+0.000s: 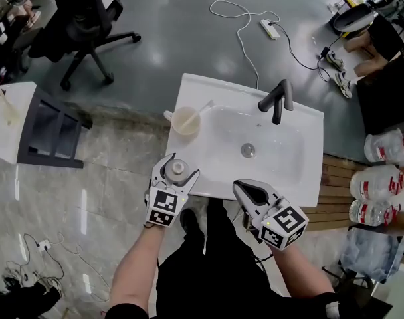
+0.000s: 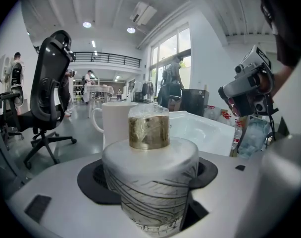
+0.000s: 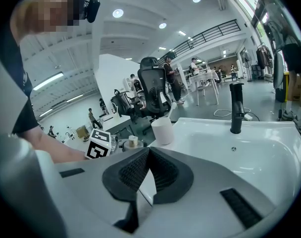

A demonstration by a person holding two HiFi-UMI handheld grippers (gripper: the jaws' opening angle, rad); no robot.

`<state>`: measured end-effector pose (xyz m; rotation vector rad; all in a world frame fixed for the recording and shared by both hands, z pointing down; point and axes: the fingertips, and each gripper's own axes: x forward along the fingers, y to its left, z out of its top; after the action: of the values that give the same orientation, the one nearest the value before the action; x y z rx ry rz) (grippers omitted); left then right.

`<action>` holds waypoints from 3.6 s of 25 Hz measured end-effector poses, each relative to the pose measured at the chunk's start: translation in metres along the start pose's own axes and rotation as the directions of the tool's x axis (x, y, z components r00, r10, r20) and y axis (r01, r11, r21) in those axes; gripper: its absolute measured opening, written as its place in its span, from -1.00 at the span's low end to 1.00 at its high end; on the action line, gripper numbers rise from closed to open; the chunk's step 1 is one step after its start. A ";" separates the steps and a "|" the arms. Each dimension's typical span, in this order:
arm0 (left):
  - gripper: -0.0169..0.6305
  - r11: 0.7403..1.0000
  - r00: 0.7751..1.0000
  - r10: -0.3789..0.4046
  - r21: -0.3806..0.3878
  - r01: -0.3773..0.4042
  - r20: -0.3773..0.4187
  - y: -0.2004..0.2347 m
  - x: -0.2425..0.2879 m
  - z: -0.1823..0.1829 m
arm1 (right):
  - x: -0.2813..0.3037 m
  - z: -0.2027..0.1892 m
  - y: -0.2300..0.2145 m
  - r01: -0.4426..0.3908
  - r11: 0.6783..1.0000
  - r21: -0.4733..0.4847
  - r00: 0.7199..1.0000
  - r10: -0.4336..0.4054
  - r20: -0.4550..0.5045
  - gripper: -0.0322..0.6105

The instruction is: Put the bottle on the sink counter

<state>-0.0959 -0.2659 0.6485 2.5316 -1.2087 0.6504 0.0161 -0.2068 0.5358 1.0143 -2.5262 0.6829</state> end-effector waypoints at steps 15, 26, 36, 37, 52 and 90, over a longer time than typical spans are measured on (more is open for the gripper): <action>0.11 0.997 0.999 -0.012 0.082 0.016 -0.044 -0.003 0.005 -0.002 | -0.006 -0.001 -0.004 0.003 1.000 0.009 1.000 -0.003 0.010 -0.86; 0.11 0.999 0.999 0.006 0.042 -0.004 -0.045 -0.002 -0.003 -0.007 | -0.004 -0.003 -0.009 0.002 1.000 0.016 1.000 -0.002 0.001 -0.86; 0.11 1.000 0.999 0.010 0.020 -0.009 -0.043 -0.003 -0.001 -0.006 | 0.001 -0.001 -0.006 -0.014 1.000 0.014 1.000 0.014 -0.003 -0.86; 0.11 1.000 0.999 0.010 0.023 -0.009 -0.040 -0.003 0.001 -0.005 | 0.001 -0.002 -0.007 -0.013 1.000 0.014 1.000 0.013 -0.004 -0.86; 0.11 0.996 0.992 -0.020 0.082 0.031 -0.126 -0.006 0.000 -0.014 | 0.001 0.000 -0.006 -0.009 0.999 0.047 1.000 0.009 0.019 -0.86; 0.11 0.997 0.995 -0.017 0.067 0.024 -0.096 -0.009 -0.030 -0.014 | -0.008 -0.002 0.013 -0.030 0.999 0.027 0.999 0.030 0.017 -0.86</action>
<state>-0.1096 -0.2345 0.6450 2.5325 -1.1449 0.8116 0.0128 -0.1928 0.5302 0.9971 -2.5577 0.7225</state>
